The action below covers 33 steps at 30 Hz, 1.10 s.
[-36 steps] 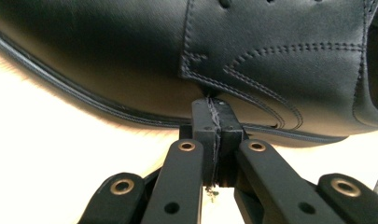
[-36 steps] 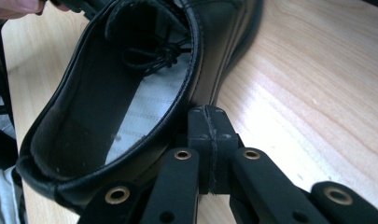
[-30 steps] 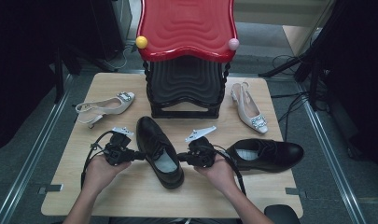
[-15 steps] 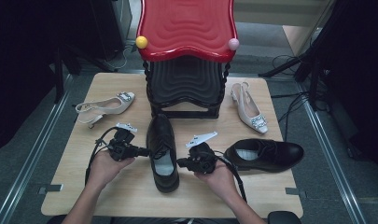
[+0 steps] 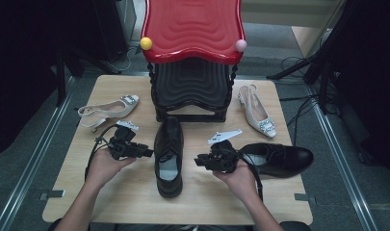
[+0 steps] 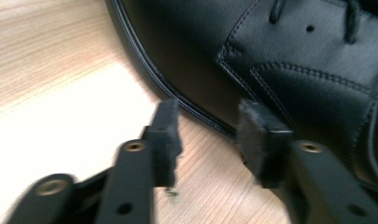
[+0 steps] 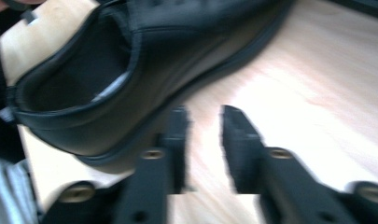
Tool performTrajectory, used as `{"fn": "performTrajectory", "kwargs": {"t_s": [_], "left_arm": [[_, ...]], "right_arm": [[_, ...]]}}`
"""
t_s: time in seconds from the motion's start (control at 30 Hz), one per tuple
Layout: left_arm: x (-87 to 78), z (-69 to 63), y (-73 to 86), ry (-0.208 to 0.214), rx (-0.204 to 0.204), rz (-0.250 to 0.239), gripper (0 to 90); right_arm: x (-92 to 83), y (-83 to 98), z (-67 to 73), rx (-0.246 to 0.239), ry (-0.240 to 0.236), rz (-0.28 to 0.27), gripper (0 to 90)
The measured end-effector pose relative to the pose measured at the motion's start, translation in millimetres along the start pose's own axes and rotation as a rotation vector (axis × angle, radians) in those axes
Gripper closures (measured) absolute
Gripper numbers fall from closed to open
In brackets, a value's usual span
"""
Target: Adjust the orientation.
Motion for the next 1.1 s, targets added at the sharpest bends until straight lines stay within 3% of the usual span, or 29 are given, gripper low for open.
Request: {"fn": "performTrajectory", "kwargs": {"t_s": [0.1,0.2,0.43,0.53,0.73,1.1], "left_arm": [[-2.5,1.3,-3.4,-0.009,-0.003,-0.019,48.9],[-3.7,0.4,-5.5,0.019,-0.004,-0.02,41.1],[-4.3,-1.4,-7.1,0.021,0.001,-0.039,36.7],[-3.6,-2.4,-7.3,0.026,0.003,-0.023,36.6],[-5.0,-5.2,-11.5,0.025,0.035,-0.018,36.4],[-3.2,-6.3,-16.8,0.033,0.047,-0.02,36.7]], "right_arm": [[-9.0,-1.0,-10.3,0.016,0.022,-0.009,60.2],[-16.1,-1.9,-15.1,0.023,0.036,-0.012,58.6],[-35.6,-2.3,-24.9,0.036,0.075,-0.009,76.4],[-43.4,-1.4,-30.3,0.049,0.083,-0.01,83.5],[-62.1,-5.9,-39.6,0.069,0.117,-0.038,84.1],[-90.3,-3.9,-52.6,0.105,0.164,-0.06,90.0]]}}
Point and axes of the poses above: each handheld gripper's, and its own axes: x roughly forward along the jaws, y roughly out of its underside, z roughly to its left, the point moved 7 cm from there along x, roughly forward along the jaws, and after that the axes turned 14 degrees about -z, right-handed, at the moved point
